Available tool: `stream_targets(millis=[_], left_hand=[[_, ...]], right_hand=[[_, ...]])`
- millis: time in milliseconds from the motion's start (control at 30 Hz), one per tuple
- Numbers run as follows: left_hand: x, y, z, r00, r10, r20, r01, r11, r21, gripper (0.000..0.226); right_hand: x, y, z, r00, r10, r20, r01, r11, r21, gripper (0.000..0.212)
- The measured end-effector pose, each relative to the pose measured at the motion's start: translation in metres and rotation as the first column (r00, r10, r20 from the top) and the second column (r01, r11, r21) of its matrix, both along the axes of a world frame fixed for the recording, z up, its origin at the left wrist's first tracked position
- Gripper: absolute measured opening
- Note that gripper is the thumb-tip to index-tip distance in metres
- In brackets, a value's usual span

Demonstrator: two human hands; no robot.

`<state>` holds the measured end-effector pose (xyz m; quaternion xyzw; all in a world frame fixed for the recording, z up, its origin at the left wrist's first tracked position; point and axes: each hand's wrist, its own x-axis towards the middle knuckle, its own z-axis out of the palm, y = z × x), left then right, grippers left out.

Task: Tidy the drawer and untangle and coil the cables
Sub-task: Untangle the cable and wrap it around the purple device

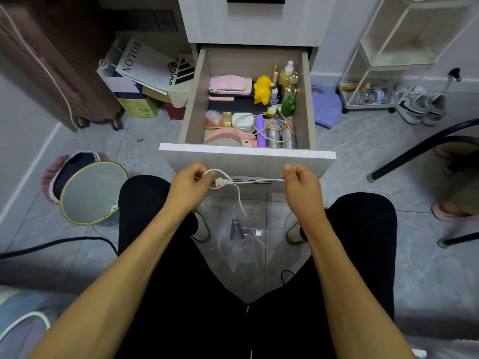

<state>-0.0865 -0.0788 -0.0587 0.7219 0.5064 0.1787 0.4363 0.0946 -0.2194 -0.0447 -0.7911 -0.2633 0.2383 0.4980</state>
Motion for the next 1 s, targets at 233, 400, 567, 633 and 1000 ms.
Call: stream_targets(millis=[233, 400, 567, 633, 1000], left_hand=[[0.004, 0.01, 0.01, 0.999, 0.013, 0.041, -0.009, 0.996, -0.089, 0.028], [-0.002, 0.029, -0.012, 0.983, 0.041, -0.177, -0.053, 0.997, -0.063, 0.039], [0.006, 0.031, -0.015, 0.981, 0.022, -0.192, -0.029, 0.999, -0.037, 0.039], [0.014, 0.03, -0.01, 0.993, -0.025, -0.112, 0.019, 0.999, -0.051, 0.038], [0.021, 0.003, 0.028, 0.971, -0.179, 0.158, 0.2, 0.971, -0.128, 0.038]], right_hand=[[0.0, 0.0, 0.002, 0.995, -0.096, -0.003, 0.096, 0.993, 0.063, 0.031], [0.001, -0.004, 0.006, 0.984, -0.178, -0.006, 0.178, 0.98, 0.085, 0.033], [0.005, -0.006, 0.01, 0.98, -0.195, 0.044, 0.188, 0.975, 0.119, 0.032], [0.007, -0.006, 0.008, 0.987, -0.149, 0.061, 0.143, 0.986, 0.086, 0.032], [-0.009, -0.001, -0.011, 0.964, 0.251, 0.085, -0.219, 0.934, -0.282, 0.021]])
